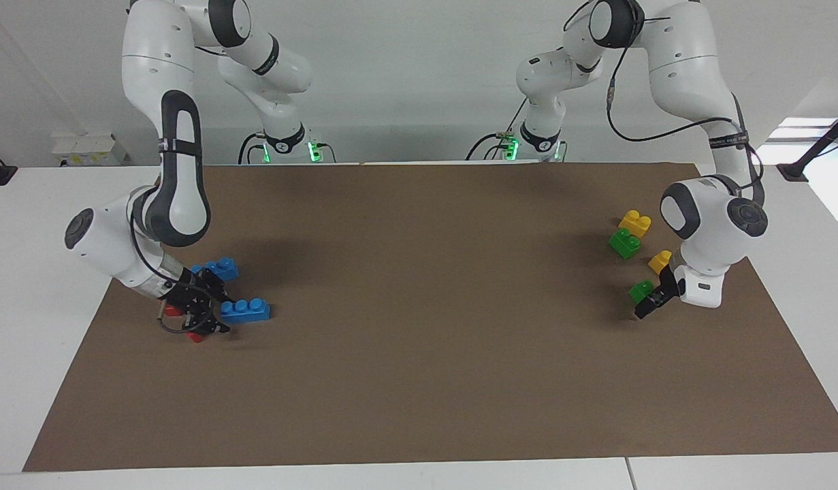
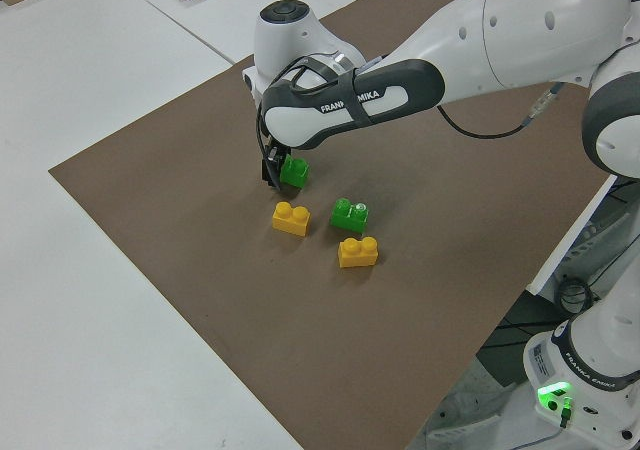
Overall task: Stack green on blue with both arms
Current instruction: 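Close the left gripper on the green brick while the right gripper grasps the blue brick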
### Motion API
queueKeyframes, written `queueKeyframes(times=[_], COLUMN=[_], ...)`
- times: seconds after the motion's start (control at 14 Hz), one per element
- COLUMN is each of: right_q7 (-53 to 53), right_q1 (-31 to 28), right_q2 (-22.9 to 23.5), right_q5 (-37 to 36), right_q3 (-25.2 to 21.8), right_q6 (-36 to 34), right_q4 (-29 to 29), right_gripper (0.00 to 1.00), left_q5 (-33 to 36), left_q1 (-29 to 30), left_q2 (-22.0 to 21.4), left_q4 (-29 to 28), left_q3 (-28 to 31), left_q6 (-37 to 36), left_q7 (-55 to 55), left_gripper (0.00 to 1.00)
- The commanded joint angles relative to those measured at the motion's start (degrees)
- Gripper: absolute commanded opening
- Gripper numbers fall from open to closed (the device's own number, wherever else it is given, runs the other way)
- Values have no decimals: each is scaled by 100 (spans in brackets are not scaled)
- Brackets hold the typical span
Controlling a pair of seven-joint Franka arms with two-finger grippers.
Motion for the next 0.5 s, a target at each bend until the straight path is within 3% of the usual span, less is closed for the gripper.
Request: queueKeyframes(times=[0.0, 0.21, 0.43], right_q7=[-149, -149, -166], right_q1=[7, 15, 68], right_q2=[-89, -89, -80], right_q5=[170, 170, 170], right_q3=[21, 30, 30], right_q6=[174, 174, 271], right_q4=[-148, -148, -148], right_gripper=[62, 54, 37], left_q5=[23, 23, 31], left_q1=[-13, -13, -4], left_q2=[11, 11, 11], left_q4=[26, 35, 26], left_q3=[-8, -8, 1], left_q6=[49, 32, 5], left_q7=[31, 40, 40], left_gripper=[79, 74, 67])
